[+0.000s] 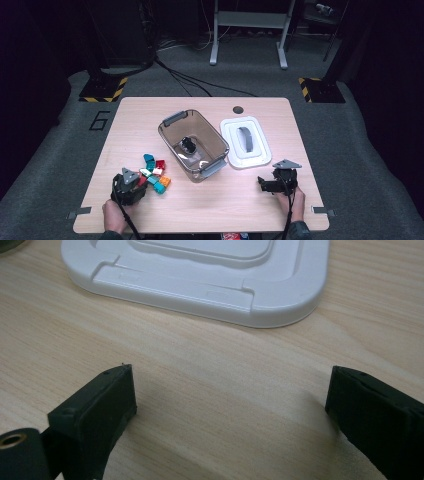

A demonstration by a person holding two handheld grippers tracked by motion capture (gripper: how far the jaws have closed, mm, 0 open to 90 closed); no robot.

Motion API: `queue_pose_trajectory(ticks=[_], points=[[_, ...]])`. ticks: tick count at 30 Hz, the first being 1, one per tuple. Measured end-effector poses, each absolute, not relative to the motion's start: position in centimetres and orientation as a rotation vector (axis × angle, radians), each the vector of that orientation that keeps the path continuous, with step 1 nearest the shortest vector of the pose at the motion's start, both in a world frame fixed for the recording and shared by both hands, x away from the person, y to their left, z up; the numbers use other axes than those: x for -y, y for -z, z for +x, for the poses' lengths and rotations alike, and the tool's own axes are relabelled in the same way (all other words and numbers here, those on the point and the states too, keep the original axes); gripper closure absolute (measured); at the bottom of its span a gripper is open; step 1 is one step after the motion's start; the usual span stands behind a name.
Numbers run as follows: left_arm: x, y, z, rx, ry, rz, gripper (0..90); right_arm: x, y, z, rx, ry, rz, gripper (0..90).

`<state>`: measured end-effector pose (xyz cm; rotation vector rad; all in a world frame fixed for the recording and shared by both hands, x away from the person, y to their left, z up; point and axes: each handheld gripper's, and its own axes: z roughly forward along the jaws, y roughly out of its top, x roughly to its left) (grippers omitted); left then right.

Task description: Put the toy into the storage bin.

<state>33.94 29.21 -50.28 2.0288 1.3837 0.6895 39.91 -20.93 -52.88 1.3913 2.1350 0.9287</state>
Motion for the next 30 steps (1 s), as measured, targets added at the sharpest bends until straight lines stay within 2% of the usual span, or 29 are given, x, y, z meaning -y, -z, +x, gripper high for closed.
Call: queue_pose_trajectory(ticks=[12, 22, 30], points=[[-29.5, 49.0, 33.1, -1.383, -0.671, 1.993, 66.7, 21.0, 52.9, 39.9, -2.139, -0.928, 1.388, 5.0], [-30.4, 46.2, 33.1, -1.403, -0.672, 1.935, 66.8, 21.6, 52.8, 39.9, -2.211, -0.947, 1.32, 4.2], [-29.7, 43.5, 33.3, -1.375, -0.691, 1.921, 66.8, 21.5, 52.9, 40.2, -2.222, -0.934, 1.31, 0.9]])
